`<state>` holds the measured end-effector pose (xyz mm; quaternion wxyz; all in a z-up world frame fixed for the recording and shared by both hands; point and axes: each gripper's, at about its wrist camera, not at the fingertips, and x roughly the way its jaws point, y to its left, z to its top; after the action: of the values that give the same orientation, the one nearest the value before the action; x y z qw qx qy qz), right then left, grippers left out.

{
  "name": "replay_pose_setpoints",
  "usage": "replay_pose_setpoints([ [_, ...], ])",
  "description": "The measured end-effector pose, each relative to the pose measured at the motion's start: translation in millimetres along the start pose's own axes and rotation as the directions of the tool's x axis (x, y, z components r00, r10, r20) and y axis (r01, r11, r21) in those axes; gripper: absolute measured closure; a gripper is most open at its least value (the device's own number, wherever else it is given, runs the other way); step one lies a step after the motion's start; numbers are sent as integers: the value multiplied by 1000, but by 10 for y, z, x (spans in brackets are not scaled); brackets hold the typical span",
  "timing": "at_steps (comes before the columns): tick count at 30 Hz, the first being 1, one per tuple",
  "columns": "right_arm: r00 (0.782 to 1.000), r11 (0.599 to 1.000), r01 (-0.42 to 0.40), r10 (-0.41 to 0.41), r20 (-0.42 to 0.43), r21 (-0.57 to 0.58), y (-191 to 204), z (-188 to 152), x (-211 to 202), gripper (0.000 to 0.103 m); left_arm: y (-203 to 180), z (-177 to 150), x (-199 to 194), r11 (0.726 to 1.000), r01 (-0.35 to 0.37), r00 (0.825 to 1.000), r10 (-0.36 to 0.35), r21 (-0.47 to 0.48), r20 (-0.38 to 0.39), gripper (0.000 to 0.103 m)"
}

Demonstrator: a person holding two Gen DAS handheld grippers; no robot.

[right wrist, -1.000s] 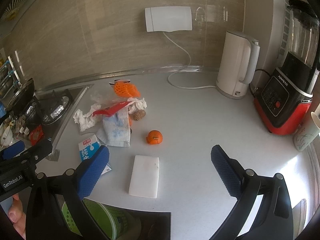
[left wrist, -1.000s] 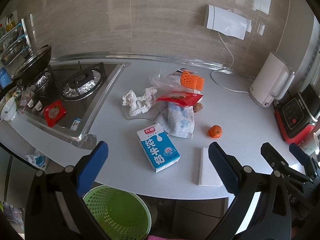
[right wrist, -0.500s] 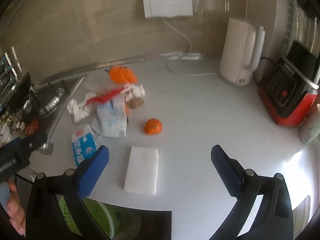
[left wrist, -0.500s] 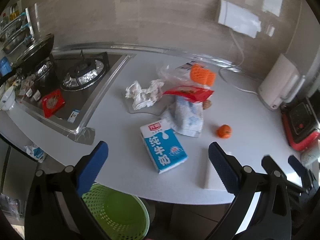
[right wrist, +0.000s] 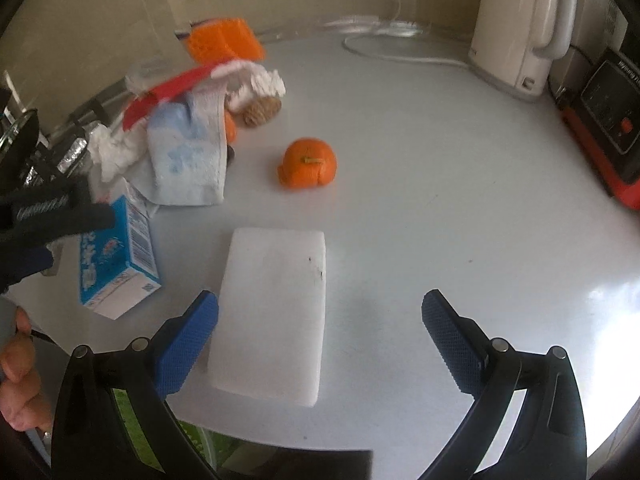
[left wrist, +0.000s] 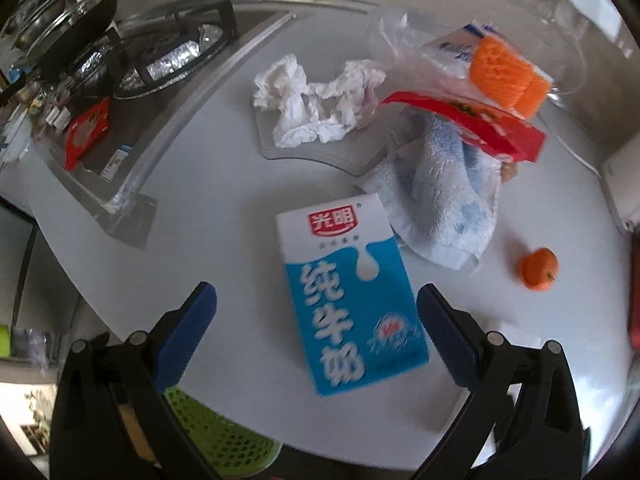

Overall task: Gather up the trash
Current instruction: 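Grasp the milk carton with the left tool while the right tool grasps the white sponge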

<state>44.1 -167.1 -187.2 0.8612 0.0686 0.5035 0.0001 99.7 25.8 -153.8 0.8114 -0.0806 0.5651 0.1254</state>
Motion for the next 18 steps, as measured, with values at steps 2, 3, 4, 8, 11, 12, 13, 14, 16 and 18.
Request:
replay_pose_setpoints([
  [2, 1000, 1000, -8, 8, -8, 3, 1, -8, 52, 2, -50, 24, 88, 1000, -26, 999, 26, -9, -18, 7],
  [3, 1000, 1000, -7, 7, -10, 1, 17, -3, 76, 2, -65, 32, 122, 999, -31, 999, 31, -14, -25, 7],
  [4, 1000, 1000, -6, 6, -11, -3, 29, -7, 98, 2, -75, 33, 161, 999, -41, 999, 40, -19, -35, 7],
  [8, 1000, 1000, -23, 23, -4, -15, 66, -8, 153, 2, -67, 26, 233, 998, -41, 998, 38, -49, -50, 14],
  [11, 999, 998, -53, 53, 1, -31, 103, -7, 152, 13, -55, 22, 227, 997, -15, 998, 11, -70, -55, 32],
  [12, 997, 996, -79, 79, 0, -33, 119, -13, 144, 21, -47, 25, 229, 997, -5, 999, 1, -72, -54, 33],
  [13, 995, 995, -95, 95, -1, -34, 128, -6, 140, 30, -35, 28, 223, 998, -6, 999, 2, -70, -54, 34],
  [14, 993, 992, -121, 121, -4, -37, 147, -9, 133, 35, -25, 28, 226, 998, -6, 999, 3, -68, -52, 34],
  [16, 987, 986, -160, 160, -9, -42, 194, -11, 137, 56, 5, 13, 228, 998, 0, 999, -3, -63, -50, 34],
  [18, 978, 977, -210, 209, -21, -42, 245, -12, 141, 70, 58, 8, 225, 998, 5, 999, -8, -66, -46, 34],
])
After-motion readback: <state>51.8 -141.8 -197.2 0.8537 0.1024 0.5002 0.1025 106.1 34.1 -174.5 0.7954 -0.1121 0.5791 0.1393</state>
